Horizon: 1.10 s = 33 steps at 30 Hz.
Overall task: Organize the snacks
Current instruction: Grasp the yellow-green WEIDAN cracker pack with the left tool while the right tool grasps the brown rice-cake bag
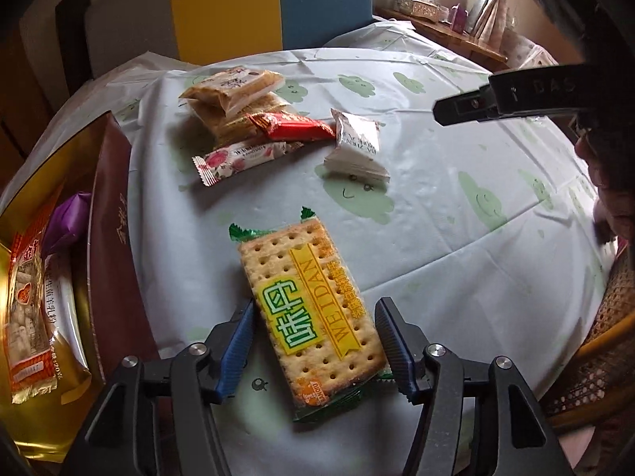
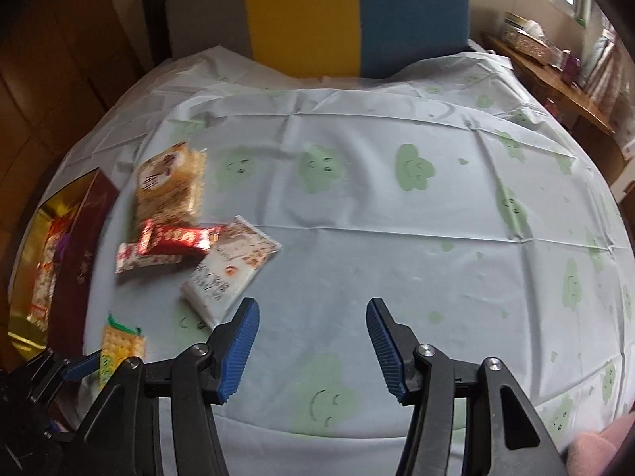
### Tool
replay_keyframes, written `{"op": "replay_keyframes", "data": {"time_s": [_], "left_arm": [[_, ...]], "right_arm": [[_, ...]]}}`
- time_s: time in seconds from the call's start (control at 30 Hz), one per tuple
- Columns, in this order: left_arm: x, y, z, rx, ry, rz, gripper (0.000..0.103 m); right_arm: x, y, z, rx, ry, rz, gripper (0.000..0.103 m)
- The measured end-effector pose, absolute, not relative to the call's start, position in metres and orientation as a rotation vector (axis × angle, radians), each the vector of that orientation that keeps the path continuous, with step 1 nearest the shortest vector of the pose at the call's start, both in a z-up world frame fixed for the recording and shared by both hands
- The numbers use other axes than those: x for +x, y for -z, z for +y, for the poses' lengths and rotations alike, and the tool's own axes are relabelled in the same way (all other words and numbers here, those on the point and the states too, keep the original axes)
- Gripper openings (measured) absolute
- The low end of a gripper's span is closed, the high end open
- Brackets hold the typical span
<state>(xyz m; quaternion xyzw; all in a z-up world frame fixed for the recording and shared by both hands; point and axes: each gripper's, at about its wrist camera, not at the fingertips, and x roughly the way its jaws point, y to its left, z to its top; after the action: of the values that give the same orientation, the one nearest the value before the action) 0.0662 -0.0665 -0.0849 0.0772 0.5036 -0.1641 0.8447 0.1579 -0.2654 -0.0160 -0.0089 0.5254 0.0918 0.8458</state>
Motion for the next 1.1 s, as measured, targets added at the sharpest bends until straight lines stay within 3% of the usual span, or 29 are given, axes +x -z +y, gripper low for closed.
{"op": "replay_keyframes", "data": {"time_s": [0.43, 0.57, 0.77, 0.83, 0.87, 1.1], "left_arm": [[0.049, 0.087, -0.066, 0.166, 0.34, 0.975, 0.058], [0.048, 0.088, -0.065, 0.164, 0.341, 0.964, 0.059], [0.046, 0.089, -0.063, 0.154, 0.351, 0.958, 0.058], [0.045, 0.089, -0.064, 0.155, 0.352, 0.955, 0.058], [0.045, 0.088, -0.063, 0.155, 0.353, 0.954, 0.058], [0.045, 0.089, -0.063, 0.148, 0.352, 0.946, 0.059]], "right_arm": [[0.207, -0.002, -0.159, -0.165, -0.466, 1.071, 0.068], [0.238, 0.009, -0.121, -0.244, -0.48, 1.076, 0.075], [0.28, 0.034, -0.088, -0.332, -0.442, 1.125, 0.076], [0.286, 0.043, -0.084, -0.357, -0.419, 1.143, 0.072], [0.286, 0.046, -0.083, -0.367, -0.416, 1.151, 0.061], [0.25, 0.029, -0.114, -0.38, -0.408, 1.113, 0.06]]}}
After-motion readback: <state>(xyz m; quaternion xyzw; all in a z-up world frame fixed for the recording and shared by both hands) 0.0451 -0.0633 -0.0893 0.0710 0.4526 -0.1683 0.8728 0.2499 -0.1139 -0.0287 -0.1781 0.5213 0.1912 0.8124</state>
